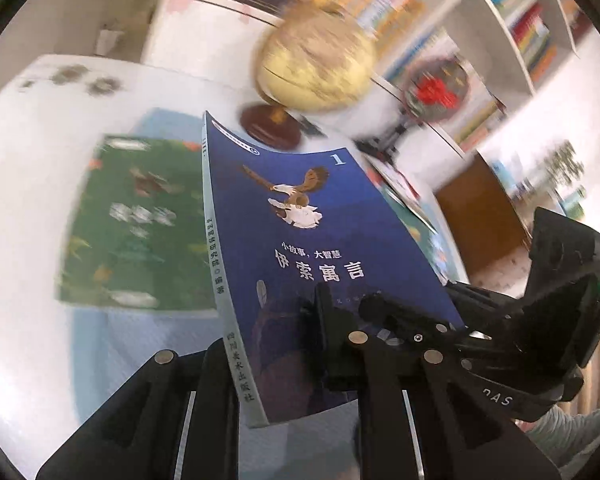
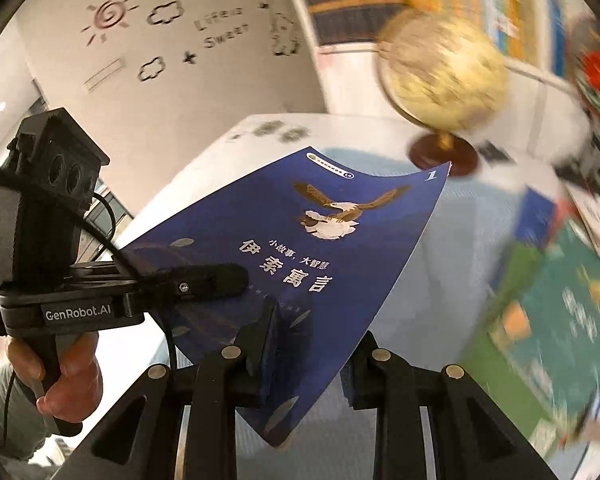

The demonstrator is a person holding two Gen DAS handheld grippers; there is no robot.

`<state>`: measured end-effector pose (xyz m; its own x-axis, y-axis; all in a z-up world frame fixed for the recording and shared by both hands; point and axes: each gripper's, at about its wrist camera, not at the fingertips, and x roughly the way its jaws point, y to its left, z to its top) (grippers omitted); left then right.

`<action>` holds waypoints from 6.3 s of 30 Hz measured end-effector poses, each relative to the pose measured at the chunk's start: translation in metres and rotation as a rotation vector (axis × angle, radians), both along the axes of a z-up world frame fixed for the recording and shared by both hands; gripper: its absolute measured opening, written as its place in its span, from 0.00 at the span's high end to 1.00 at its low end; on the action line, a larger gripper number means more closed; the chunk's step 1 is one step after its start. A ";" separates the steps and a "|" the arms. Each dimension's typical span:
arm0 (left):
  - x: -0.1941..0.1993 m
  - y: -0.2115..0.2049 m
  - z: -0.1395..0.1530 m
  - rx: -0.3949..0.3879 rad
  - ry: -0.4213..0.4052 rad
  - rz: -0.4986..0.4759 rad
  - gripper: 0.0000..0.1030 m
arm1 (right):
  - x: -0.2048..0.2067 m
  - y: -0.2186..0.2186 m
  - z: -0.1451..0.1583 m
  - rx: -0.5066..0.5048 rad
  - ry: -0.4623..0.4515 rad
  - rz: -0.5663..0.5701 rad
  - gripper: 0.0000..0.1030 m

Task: Organize books

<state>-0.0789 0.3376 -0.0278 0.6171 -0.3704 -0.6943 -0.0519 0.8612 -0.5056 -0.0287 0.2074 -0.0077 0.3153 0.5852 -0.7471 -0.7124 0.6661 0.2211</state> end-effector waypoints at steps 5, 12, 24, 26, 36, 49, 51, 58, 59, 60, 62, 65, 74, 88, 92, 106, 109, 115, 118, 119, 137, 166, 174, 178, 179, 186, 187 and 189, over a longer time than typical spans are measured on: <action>0.021 0.050 -0.018 0.013 0.019 0.112 0.87 | 0.032 0.059 -0.017 -0.005 0.020 0.053 0.75; 0.054 0.078 -0.055 -0.004 0.075 0.155 0.86 | 0.070 0.100 -0.051 -0.059 0.064 0.072 0.75; 0.042 0.092 -0.090 0.050 0.187 0.200 0.71 | 0.075 0.108 -0.090 -0.111 0.147 0.087 0.75; 0.036 0.098 -0.094 0.028 0.200 0.226 0.71 | 0.071 0.112 -0.092 -0.126 0.141 0.099 0.75; 0.028 0.102 -0.088 0.166 0.223 0.295 0.71 | 0.075 0.119 -0.100 -0.149 0.152 0.048 0.73; 0.039 0.094 -0.089 0.203 0.231 0.276 0.71 | 0.065 0.114 -0.102 -0.169 0.194 -0.003 0.64; 0.033 0.093 -0.087 0.216 0.233 0.274 0.71 | 0.064 0.108 -0.101 -0.201 0.192 -0.004 0.60; 0.021 0.062 -0.065 0.250 0.212 0.208 0.71 | 0.045 0.013 -0.080 -0.188 0.182 -0.142 0.51; 0.021 0.051 -0.059 0.265 0.206 0.187 0.70 | 0.042 -0.002 -0.077 -0.175 0.185 -0.170 0.50; 0.021 0.042 -0.054 0.281 0.200 0.172 0.69 | 0.038 -0.024 -0.075 -0.156 0.195 -0.207 0.50; 0.023 0.015 -0.039 0.312 0.179 0.125 0.68 | 0.032 -0.058 -0.072 -0.129 0.213 -0.262 0.50; 0.027 -0.030 -0.023 0.336 0.167 0.042 0.49 | 0.020 -0.112 -0.067 -0.099 0.229 -0.351 0.50; 0.017 -0.209 -0.006 0.324 0.108 -0.188 0.38 | -0.014 -0.312 -0.053 -0.084 0.241 -0.608 0.50; -0.005 -0.449 -0.069 0.240 0.228 -0.436 0.38 | -0.044 -0.557 -0.076 -0.047 0.226 -0.825 0.58; -0.010 -0.468 -0.081 0.210 0.239 -0.429 0.38 | -0.034 -0.555 -0.088 -0.049 0.238 -0.772 0.64; -0.019 -0.479 -0.095 0.160 0.258 -0.356 0.38 | -0.028 -0.550 -0.104 -0.110 0.246 -0.671 0.64; -0.023 -0.481 -0.095 0.164 0.261 -0.362 0.38 | -0.033 -0.541 -0.099 -0.137 0.218 -0.647 0.64; -0.040 -0.466 -0.093 0.188 0.290 -0.348 0.38 | -0.054 -0.501 -0.095 -0.187 0.188 -0.519 0.62; -0.054 -0.446 -0.092 0.200 0.306 -0.345 0.38 | -0.058 -0.489 -0.104 -0.131 0.241 -0.463 0.62; -0.058 -0.438 -0.093 0.199 0.317 -0.335 0.38 | -0.060 -0.484 -0.106 -0.123 0.245 -0.445 0.62; -0.077 -0.404 -0.066 -0.133 0.239 -0.307 0.54 | -0.080 -0.507 -0.117 -0.032 0.332 -0.434 0.71; -0.037 -0.411 -0.118 -0.644 0.365 -0.237 0.91 | -0.076 -0.557 -0.137 0.586 0.738 -0.485 0.73; -0.046 -0.428 -0.096 -0.249 0.360 -0.311 0.90 | -0.090 -0.501 -0.095 0.172 0.439 -0.389 0.79; -0.051 -0.439 -0.072 -0.114 0.299 -0.362 0.89 | -0.109 -0.478 -0.070 0.038 0.291 -0.321 0.79; -0.053 -0.442 -0.065 -0.087 0.283 -0.376 0.89 | -0.113 -0.476 -0.067 0.028 0.273 -0.312 0.79; -0.054 -0.425 -0.039 -0.134 0.221 -0.360 0.89 | -0.128 -0.468 -0.030 0.011 0.172 -0.279 0.79; -0.055 -0.419 -0.034 -0.139 0.209 -0.352 0.89 | -0.128 -0.464 -0.024 0.011 0.154 -0.268 0.79; -0.056 -0.400 -0.022 -0.136 0.180 -0.328 0.89 | -0.126 -0.453 -0.013 0.013 0.128 -0.246 0.79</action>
<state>-0.1344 -0.0620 -0.0500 0.3239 -0.6237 -0.7114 0.1164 0.7725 -0.6242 -0.1547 -0.2458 -0.0212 0.3524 0.5125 -0.7830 -0.4954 0.8120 0.3085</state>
